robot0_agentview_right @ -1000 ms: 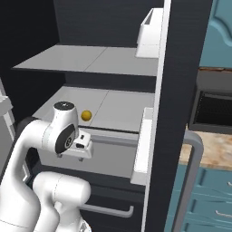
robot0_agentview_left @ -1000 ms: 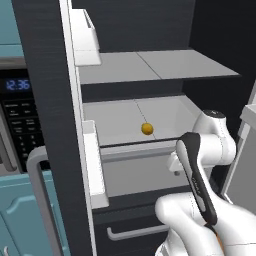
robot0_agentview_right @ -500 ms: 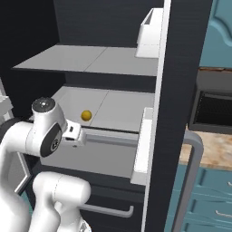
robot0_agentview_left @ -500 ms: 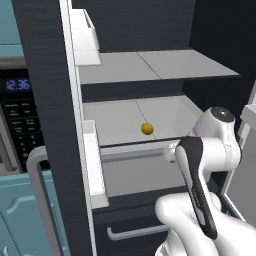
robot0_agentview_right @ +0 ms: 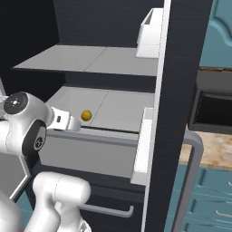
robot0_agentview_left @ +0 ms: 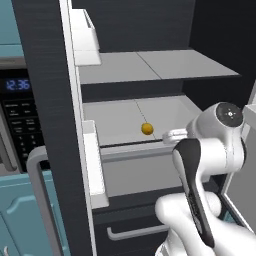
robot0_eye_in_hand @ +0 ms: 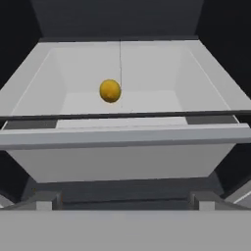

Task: Retrieve a lemon from the fridge and place it on the cutting board with the fish.

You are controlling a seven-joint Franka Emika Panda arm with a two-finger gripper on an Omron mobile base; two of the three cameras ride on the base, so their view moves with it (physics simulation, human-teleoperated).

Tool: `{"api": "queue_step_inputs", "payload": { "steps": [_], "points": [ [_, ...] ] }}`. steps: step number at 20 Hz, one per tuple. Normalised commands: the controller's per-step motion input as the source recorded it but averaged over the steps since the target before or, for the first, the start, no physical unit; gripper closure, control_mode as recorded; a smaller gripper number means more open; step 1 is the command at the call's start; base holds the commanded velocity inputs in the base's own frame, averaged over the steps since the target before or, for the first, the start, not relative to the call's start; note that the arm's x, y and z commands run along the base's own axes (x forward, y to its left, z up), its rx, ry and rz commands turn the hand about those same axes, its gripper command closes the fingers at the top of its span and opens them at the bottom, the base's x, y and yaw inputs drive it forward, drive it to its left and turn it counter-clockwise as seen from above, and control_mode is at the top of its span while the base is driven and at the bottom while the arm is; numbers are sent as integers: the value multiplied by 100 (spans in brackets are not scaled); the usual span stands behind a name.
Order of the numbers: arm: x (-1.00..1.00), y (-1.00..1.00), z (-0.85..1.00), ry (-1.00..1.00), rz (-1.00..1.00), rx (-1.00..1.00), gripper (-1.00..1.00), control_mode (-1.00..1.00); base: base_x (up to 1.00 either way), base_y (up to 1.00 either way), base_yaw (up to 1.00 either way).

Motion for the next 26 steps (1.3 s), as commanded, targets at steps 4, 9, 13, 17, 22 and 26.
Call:
{"api": "queue_step_inputs", "payload": {
  "steps": [4, 9, 13, 17, 22, 26],
  "points": [
    [21, 18, -4, -14, -9, -2, -100, -100, 0, 0, 0],
    [29, 3, -1, 0, 0, 1, -100, -100, 0, 0, 0],
    [46, 0, -8, 0, 2, 0, -100, -100, 0, 0, 0],
    [56, 0, -16, 6, 9, 0, -100, -100, 0, 0, 0],
    [44, 0, -31, 6, 7, 0, -100, -100, 0, 0, 0],
    [27, 0, -15, 2, 3, 0, -100, -100, 0, 0, 0]
  ]
}}
